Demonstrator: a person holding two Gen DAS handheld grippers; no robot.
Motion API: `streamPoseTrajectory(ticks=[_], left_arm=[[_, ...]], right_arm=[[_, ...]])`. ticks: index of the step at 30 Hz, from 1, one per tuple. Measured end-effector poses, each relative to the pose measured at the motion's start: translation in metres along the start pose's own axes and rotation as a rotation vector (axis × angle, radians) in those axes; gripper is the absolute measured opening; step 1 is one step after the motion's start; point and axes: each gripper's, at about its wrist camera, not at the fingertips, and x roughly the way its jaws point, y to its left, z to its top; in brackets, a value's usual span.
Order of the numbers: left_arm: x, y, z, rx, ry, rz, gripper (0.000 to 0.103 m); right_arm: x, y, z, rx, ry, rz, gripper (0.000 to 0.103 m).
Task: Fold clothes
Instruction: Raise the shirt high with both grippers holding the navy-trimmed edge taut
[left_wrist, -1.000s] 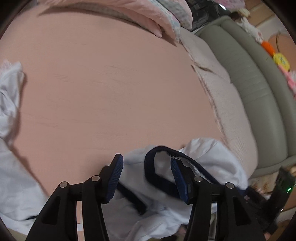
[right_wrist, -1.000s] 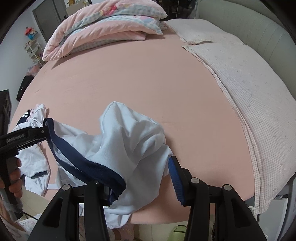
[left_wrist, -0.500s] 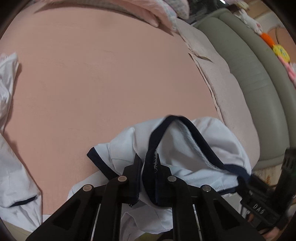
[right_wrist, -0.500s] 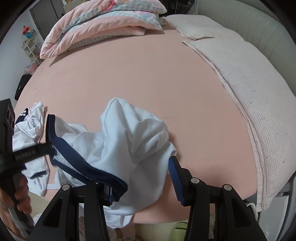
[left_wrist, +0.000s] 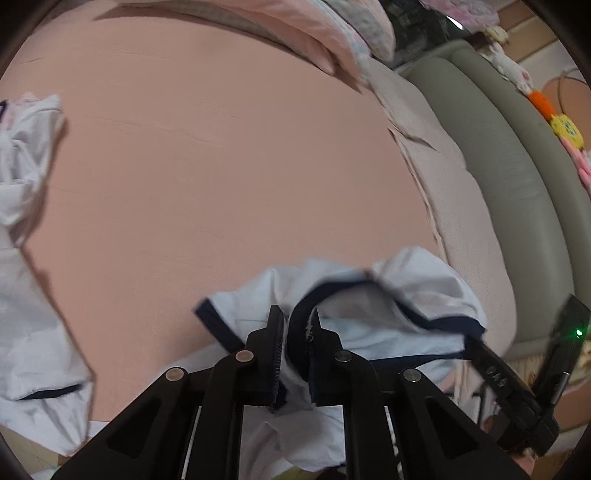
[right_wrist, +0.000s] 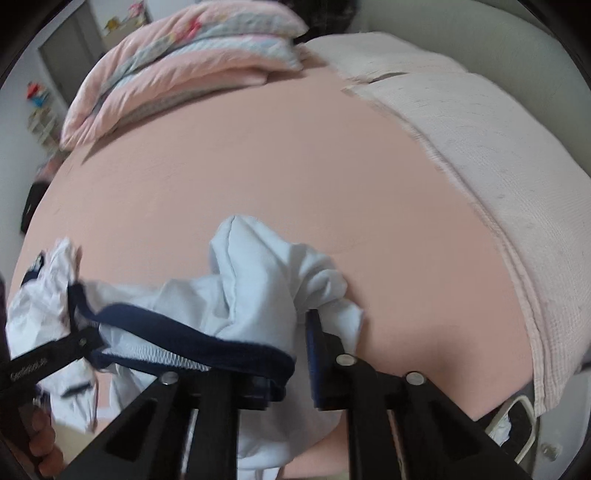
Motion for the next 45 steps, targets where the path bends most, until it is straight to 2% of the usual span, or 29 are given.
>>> streamPoseTrajectory(ticks=[3, 5, 9, 12, 14, 19, 28, 32, 36, 40, 45], left_arm=[[-0.003, 0.004, 0.003, -0.01, -0.033, 0.022, 0.01], [-0.004, 0.007, 0.003, -0.037, -0.049, 0.017, 0.01], [-0.014, 0.018, -0.002, -0.101, -0.083, -0.005, 0.01], [-0.027, 0.019, -0.006, -0.093, -0.126, -0.004, 0.01], [-0.035, 0.014, -0.005, -0.081, -0.136, 0.001, 0.01], [-0.054, 0.003, -0.003, -0.05, -0.162, 0.014, 0.009], [-0.089, -0.022, -0.005, 0.029, -0.226, 0.059, 0.01], [-0.1, -0.026, -0.006, 0.037, -0.247, 0.055, 0.01], [-0.109, -0.03, -0.001, 0.042, -0.256, 0.088, 0.01], [-0.133, -0.034, 0.003, 0.049, -0.289, 0.093, 0.01], [-0.165, -0.046, 0.016, 0.067, -0.341, 0.104, 0.01]], right_arm=[[-0.011, -0.01, 0.006, 0.06, -0.048, -0.029, 0.011], [-0.014, -0.015, 0.011, 0.104, -0.042, -0.009, 0.011], [-0.015, -0.013, 0.015, 0.101, -0.074, -0.048, 0.011], [-0.017, -0.017, 0.007, 0.131, -0.083, -0.016, 0.011], [-0.021, -0.02, 0.006, 0.143, -0.089, 0.016, 0.007], [-0.039, -0.021, 0.015, 0.16, -0.094, 0.042, 0.007], [-0.097, -0.004, 0.032, 0.069, -0.178, 0.033, 0.007], [-0.112, -0.005, 0.029, 0.065, -0.194, 0.052, 0.007], [-0.12, 0.001, 0.028, 0.048, -0.193, 0.067, 0.007], [-0.13, 0.008, 0.031, 0.032, -0.197, 0.085, 0.007], [-0.158, 0.016, 0.045, 0.02, -0.245, 0.116, 0.007]])
